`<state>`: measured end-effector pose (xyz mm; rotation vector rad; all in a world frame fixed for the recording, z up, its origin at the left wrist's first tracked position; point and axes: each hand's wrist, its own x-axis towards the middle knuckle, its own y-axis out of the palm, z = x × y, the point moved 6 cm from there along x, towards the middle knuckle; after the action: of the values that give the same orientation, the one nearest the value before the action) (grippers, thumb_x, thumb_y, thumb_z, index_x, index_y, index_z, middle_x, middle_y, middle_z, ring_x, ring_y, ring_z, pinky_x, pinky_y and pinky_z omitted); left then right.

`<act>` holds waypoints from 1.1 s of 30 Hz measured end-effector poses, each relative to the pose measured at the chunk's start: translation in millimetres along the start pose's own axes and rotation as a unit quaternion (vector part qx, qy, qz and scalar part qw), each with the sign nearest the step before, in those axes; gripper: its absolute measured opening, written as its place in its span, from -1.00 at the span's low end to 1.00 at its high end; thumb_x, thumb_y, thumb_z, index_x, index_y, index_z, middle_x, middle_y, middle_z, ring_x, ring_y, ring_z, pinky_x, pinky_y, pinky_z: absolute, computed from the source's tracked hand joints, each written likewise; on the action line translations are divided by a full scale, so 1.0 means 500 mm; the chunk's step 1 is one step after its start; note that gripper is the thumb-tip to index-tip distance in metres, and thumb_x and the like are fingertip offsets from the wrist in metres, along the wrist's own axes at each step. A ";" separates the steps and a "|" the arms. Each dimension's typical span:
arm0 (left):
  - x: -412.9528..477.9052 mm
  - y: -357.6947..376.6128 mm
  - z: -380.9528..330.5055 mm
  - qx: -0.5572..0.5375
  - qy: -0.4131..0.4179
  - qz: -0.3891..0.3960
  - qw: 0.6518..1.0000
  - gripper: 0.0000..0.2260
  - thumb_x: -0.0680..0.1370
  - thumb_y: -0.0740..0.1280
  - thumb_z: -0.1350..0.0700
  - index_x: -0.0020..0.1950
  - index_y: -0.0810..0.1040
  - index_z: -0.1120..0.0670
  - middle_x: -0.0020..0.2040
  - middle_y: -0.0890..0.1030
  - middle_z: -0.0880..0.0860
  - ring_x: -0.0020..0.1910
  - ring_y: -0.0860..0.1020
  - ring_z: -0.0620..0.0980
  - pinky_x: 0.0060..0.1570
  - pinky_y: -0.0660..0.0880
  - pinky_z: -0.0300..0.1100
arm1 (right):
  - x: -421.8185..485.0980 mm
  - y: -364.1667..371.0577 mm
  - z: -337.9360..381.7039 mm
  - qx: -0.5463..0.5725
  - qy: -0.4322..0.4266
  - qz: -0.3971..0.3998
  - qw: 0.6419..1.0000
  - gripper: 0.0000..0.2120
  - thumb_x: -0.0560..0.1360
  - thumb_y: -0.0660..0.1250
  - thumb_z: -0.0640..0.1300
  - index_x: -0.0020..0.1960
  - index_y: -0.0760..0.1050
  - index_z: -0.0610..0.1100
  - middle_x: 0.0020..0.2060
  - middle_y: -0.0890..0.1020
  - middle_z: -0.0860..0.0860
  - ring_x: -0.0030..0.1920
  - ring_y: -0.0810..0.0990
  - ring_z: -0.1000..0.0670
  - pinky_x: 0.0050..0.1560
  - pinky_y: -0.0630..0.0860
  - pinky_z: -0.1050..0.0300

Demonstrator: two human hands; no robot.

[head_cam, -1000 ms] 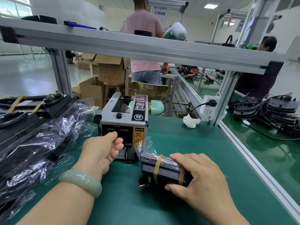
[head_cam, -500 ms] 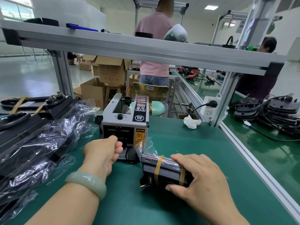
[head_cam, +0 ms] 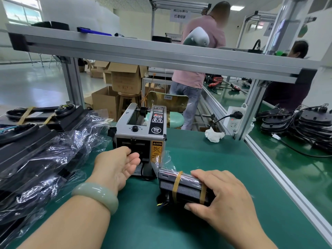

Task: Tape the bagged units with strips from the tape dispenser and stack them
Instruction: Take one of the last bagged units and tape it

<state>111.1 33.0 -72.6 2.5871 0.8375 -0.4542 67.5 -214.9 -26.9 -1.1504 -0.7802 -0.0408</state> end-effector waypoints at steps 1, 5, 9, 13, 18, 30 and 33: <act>0.000 0.000 0.001 0.000 -0.001 0.000 1.000 -0.89 0.59 0.25 0.19 -0.13 0.48 0.13 -0.30 0.61 0.08 -0.38 0.56 -0.09 -0.62 0.42 -0.40 | 0.000 0.000 0.000 0.001 0.000 -0.001 1.000 -0.35 -0.04 0.62 0.18 0.03 0.60 0.10 -0.18 0.63 0.21 -0.26 0.53 0.01 -0.27 0.52 0.09; 0.006 0.006 0.003 0.013 0.007 -0.004 1.000 -0.89 0.58 0.32 0.11 -0.13 0.48 0.11 -0.29 0.62 0.06 -0.39 0.56 -0.12 -0.54 0.42 -0.32 | 0.000 0.000 0.001 0.002 -0.002 -0.009 1.000 -0.35 -0.04 0.63 0.16 0.03 0.60 0.09 -0.19 0.63 0.20 -0.26 0.54 -0.01 -0.28 0.53 0.06; 0.018 0.007 0.005 0.018 0.018 -0.037 0.999 -0.89 0.57 0.32 0.12 -0.09 0.49 0.14 -0.27 0.63 0.07 -0.41 0.56 -0.12 -0.62 0.37 -0.37 | -0.001 -0.002 0.002 0.004 -0.003 -0.011 1.000 -0.36 -0.03 0.62 0.16 0.02 0.59 0.09 -0.19 0.63 0.20 -0.26 0.54 -0.02 -0.28 0.53 0.06; 0.025 0.001 0.005 0.034 0.041 -0.079 0.995 -0.90 0.53 0.30 0.20 -0.20 0.49 0.16 -0.30 0.62 0.04 -0.42 0.54 -0.13 -0.51 0.37 -0.30 | 0.000 -0.002 0.002 0.002 -0.001 -0.010 1.000 -0.36 -0.04 0.63 0.16 0.02 0.60 0.09 -0.19 0.63 0.20 -0.26 0.54 -0.01 -0.28 0.52 0.08; 0.025 -0.005 0.020 0.013 0.023 -0.058 0.998 -0.90 0.56 0.31 0.14 -0.13 0.51 0.13 -0.30 0.61 0.02 -0.42 0.53 -0.16 -0.50 0.37 -0.31 | -0.001 -0.003 0.002 0.004 0.002 -0.009 1.000 -0.37 -0.02 0.62 0.17 0.03 0.60 0.09 -0.18 0.63 0.19 -0.26 0.54 -0.01 -0.27 0.53 0.07; 0.020 0.018 0.003 0.007 0.019 -0.067 0.998 -0.89 0.57 0.27 0.17 -0.13 0.52 0.15 -0.27 0.62 0.00 -0.41 0.54 -0.19 -0.66 0.33 -0.41 | -0.001 -0.002 0.003 -0.004 0.007 -0.017 1.000 -0.36 -0.05 0.64 0.15 0.00 0.61 0.06 -0.21 0.63 0.17 -0.28 0.55 -0.02 -0.29 0.54 0.06; 0.017 0.015 -0.004 0.023 0.047 -0.094 0.994 -0.85 0.53 0.27 0.22 -0.24 0.48 0.16 -0.32 0.61 0.03 -0.44 0.52 -0.16 -0.66 0.33 -0.41 | 0.000 -0.002 0.003 -0.001 0.008 -0.017 1.000 -0.36 -0.04 0.63 0.15 0.01 0.61 0.06 -0.21 0.64 0.17 -0.27 0.55 -0.03 -0.29 0.54 0.06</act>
<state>122.4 32.6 -72.3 2.5998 1.1229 -0.4100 66.3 -214.3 -26.0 -1.1375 -0.7863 -0.0794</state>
